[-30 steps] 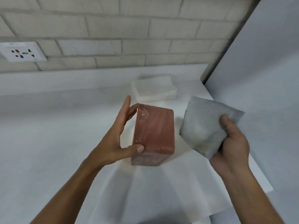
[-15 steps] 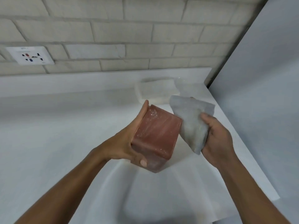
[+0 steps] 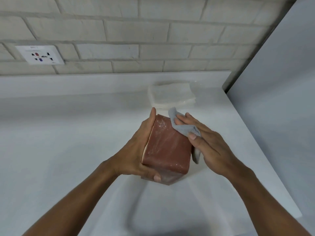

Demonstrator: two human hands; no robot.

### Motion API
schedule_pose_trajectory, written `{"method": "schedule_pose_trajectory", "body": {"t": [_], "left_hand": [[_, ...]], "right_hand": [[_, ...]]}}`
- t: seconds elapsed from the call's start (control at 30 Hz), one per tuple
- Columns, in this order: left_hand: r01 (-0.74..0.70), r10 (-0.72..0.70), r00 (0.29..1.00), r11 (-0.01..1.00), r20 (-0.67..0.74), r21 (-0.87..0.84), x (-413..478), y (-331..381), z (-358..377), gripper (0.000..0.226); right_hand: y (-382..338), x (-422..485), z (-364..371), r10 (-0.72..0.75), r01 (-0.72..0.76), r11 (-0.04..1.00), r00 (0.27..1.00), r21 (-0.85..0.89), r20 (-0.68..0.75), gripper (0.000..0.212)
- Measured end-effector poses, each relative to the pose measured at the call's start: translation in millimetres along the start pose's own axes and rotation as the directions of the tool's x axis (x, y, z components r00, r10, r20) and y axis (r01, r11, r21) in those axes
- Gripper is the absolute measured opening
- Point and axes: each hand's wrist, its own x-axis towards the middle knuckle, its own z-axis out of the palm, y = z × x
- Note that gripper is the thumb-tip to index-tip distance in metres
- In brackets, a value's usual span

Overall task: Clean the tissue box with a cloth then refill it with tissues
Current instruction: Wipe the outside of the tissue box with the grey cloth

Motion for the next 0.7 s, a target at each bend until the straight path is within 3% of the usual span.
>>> {"method": "schedule_pose_trajectory", "body": {"t": [0.1, 0.3, 0.37, 0.5, 0.63, 0.7], "left_hand": [[-0.014, 0.020, 0.998, 0.997, -0.064, 0.081, 3.3, 0.5, -0.4, 0.151], [-0.123, 0.152, 0.977, 0.974, -0.148, 0.191, 6.3, 3.8, 5.6, 0.136], [-0.121, 0.159, 0.973, 0.969, -0.169, 0.215, 6.5, 0.0, 7.3, 0.136], [-0.066, 0.112, 0.974, 0.971, -0.197, 0.230, 4.4, -7.0, 11.7, 0.142], [-0.121, 0.178, 0.957, 0.963, -0.231, 0.239, 7.3, -2.0, 16.6, 0.129], [-0.133, 0.191, 0.951, 0.963, -0.242, 0.236, 6.3, -2.6, 18.4, 0.127]], "right_hand": [[-8.8, 8.1, -6.0, 0.033, -0.034, 0.997, 0.999, -0.065, -0.021, 0.044], [-33.7, 22.1, 15.6, -0.123, 0.134, 0.903, 0.991, -0.408, 0.055, 0.051], [-30.0, 21.8, 13.8, -0.140, 0.147, 0.910, 0.989, -0.386, 0.048, 0.046], [-21.2, 25.9, -10.1, -0.024, 0.025, 0.968, 1.000, -0.251, 0.009, 0.035], [-34.5, 26.5, 10.6, -0.121, 0.154, 0.886, 0.987, -0.437, 0.103, 0.047], [-35.4, 25.9, 7.5, -0.146, 0.178, 0.883, 0.984, -0.434, 0.105, 0.045]]}}
